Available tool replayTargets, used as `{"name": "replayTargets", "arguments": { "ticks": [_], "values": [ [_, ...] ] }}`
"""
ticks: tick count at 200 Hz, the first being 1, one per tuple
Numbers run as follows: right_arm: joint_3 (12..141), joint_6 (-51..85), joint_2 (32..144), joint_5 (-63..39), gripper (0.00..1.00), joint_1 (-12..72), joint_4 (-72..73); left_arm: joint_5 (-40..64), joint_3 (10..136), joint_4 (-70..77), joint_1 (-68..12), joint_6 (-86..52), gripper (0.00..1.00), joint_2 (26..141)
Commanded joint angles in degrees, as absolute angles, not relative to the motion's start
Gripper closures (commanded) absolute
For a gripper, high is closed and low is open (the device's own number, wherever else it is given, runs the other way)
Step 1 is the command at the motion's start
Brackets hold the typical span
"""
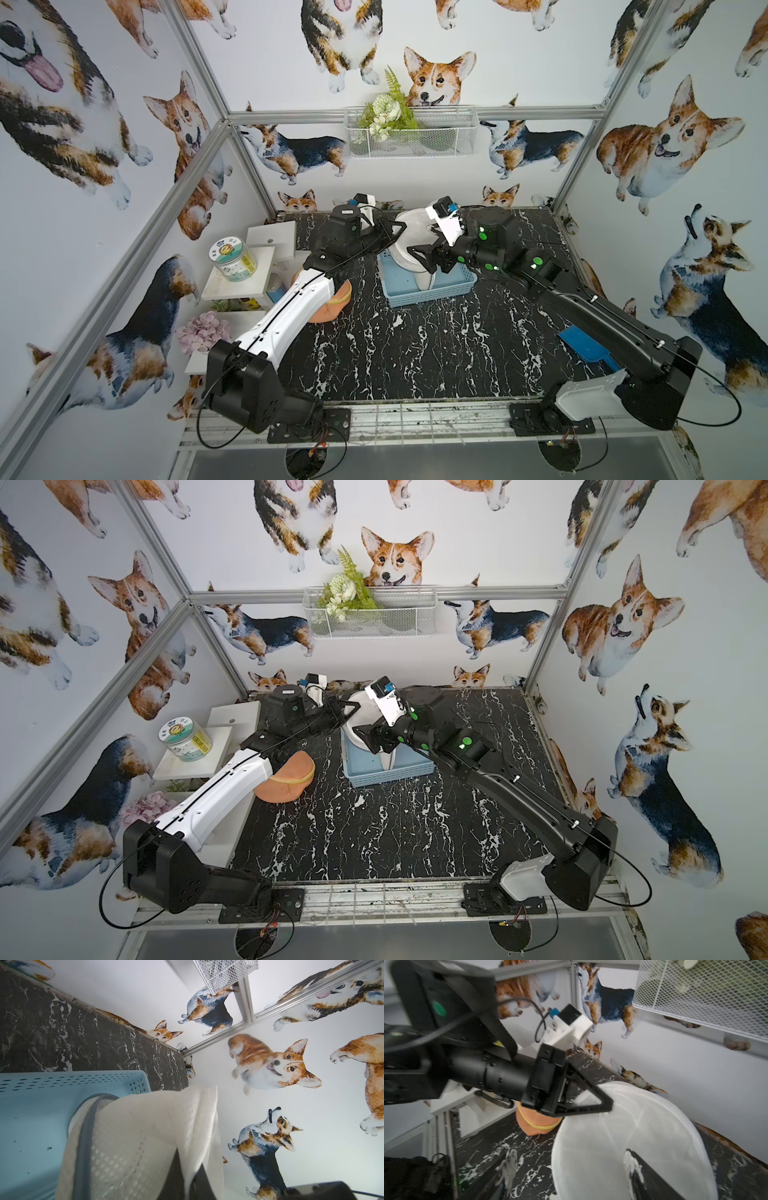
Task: Turn the laundry bag inside out
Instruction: Turn over the laundry bag.
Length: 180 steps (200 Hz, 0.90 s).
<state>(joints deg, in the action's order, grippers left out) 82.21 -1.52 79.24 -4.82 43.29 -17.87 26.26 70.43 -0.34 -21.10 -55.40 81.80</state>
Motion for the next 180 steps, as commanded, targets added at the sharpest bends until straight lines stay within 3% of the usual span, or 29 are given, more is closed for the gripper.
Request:
{"name": "replayTargets", "arguments": {
  "ticks": [1, 40, 89, 101, 108, 111, 116, 127, 137, 148, 165, 180],
  "values": [
    [82.4, -9.0, 80.7, 10.7, 0.13, 47.3, -19.9, 26.4, 70.8, -0.1, -21.1, -56.4, 1.00, 81.4],
    [81.0, -12.2, 83.5, 21.0, 0.15, 51.1, -19.2, 27.3, 70.4, 0.7, -21.1, -57.6, 1.00, 81.7],
    [79.4, -15.6, 86.7, 29.2, 0.34, 51.4, -16.5, 28.9, 70.2, 2.0, -21.1, -60.0, 1.00, 81.6],
    [79.5, -15.9, 87.8, 29.7, 0.51, 51.3, -16.2, 29.6, 69.9, 2.9, -21.1, -60.8, 1.00, 81.6],
    [79.6, -15.7, 88.2, 29.4, 0.70, 51.1, -15.9, 30.1, 69.6, 3.8, -21.1, -61.5, 1.00, 81.6],
    [79.8, -15.4, 88.4, 29.4, 0.84, 51.0, -15.9, 30.3, 69.5, 4.2, -21.1, -61.7, 1.00, 81.5],
    [80.1, -14.8, 88.7, 29.1, 0.99, 50.7, -16.0, 30.7, 69.4, 4.8, -21.1, -61.8, 1.00, 81.5],
    [81.1, -13.1, 88.5, 26.0, 1.00, 49.6, -16.4, 31.1, 69.4, 5.4, -21.1, -61.8, 1.00, 81.1],
    [82.3, -11.5, 87.6, 21.1, 1.00, 47.7, -16.6, 30.8, 68.8, 7.0, -20.9, -61.1, 0.68, 80.0],
    [83.2, -8.7, 85.7, 15.5, 1.00, 44.5, -16.1, 30.0, 68.6, 7.6, -20.4, -59.2, 0.47, 78.3],
    [83.8, -5.1, 82.4, 2.1, 1.00, 38.5, -14.9, 30.4, 67.4, 11.3, -19.6, -55.2, 0.28, 74.9],
    [83.2, -2.5, 80.0, -9.4, 1.00, 33.0, -13.5, 31.2, 66.0, 12.3, -18.9, -51.0, 0.22, 71.9]
  ]
}}
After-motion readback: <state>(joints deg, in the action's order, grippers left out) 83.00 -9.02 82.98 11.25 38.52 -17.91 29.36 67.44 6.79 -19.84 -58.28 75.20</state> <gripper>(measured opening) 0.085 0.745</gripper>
